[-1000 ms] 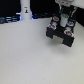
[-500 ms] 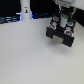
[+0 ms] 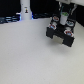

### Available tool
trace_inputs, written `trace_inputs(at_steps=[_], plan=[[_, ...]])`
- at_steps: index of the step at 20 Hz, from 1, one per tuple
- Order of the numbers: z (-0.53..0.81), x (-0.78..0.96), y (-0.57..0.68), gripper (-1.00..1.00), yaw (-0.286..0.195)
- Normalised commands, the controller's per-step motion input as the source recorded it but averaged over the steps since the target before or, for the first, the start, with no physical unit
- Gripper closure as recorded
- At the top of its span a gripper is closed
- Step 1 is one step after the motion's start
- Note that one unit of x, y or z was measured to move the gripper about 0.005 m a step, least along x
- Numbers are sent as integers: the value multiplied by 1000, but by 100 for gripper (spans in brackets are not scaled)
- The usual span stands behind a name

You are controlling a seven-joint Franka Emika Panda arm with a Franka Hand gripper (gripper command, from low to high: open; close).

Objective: Open the kcup holder, insert the kcup into the holder, and close the kcup holder

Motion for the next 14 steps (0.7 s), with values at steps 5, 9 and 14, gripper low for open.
trace_inputs(at_steps=[5,9,14], plan=[[-132,36,-47,100,0],[-136,34,-27,100,-3],[-130,45,-7,100,22]])
